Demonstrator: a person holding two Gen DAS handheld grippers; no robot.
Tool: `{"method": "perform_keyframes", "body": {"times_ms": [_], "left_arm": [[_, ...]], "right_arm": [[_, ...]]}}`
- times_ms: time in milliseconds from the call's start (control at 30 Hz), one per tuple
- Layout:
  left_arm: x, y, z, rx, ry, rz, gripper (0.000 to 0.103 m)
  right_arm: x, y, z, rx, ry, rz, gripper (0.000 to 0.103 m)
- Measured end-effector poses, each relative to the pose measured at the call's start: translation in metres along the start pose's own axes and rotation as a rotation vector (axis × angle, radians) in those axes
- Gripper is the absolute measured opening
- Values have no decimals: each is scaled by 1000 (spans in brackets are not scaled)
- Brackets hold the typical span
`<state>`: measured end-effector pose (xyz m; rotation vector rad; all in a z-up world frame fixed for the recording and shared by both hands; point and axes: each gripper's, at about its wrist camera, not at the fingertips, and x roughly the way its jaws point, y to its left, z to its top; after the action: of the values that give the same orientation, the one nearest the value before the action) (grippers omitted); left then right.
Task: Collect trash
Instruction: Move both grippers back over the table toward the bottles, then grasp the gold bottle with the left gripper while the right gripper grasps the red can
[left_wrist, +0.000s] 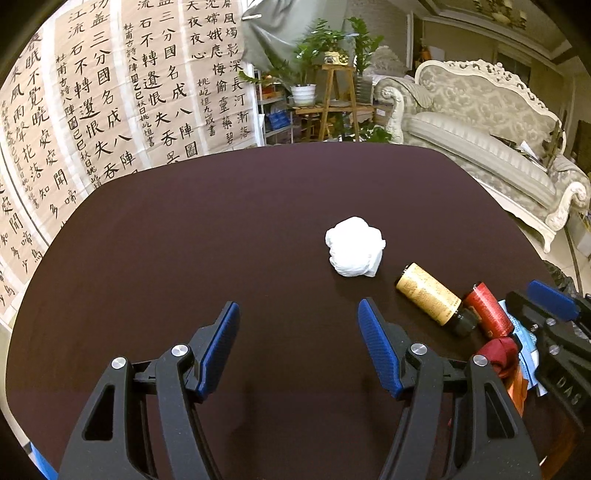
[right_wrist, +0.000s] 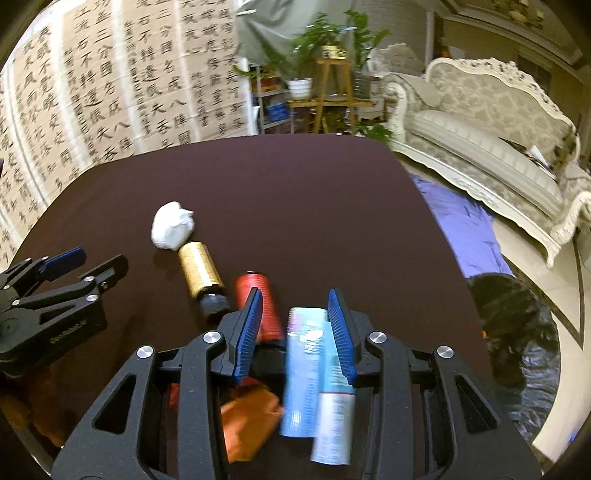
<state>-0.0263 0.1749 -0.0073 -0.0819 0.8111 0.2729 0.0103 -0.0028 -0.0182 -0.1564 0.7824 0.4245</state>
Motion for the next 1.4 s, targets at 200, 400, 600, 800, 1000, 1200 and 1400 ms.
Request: {"method": "perform_keyframes", "body": {"times_ms": [200,400,600,800,1000,1200,1400], "left_arm": [[4,4,1,-7,3,-11,65],[8,2,-1,-13,12,-27,65],[6,-9,-2,-2,13,-45,65],[4,-26,4,16,8,-71,65],[8,-46,13,44,10,-101,65],[20,-61,22,63,28,-112,65],[32,-64,21,82,63,-117,60]], "right_arm": [[14,12,-1,-30,50,9,24],[24,14,1,-40,83,4,24],[26,15,4,-48,81,1,23],[18,2,12,-8,40,-10,23],[9,-29,17,46,7,-66,23],[9,-58,16,99,1,-104,23],[11,-71,11,124,6,-110,23]]}}
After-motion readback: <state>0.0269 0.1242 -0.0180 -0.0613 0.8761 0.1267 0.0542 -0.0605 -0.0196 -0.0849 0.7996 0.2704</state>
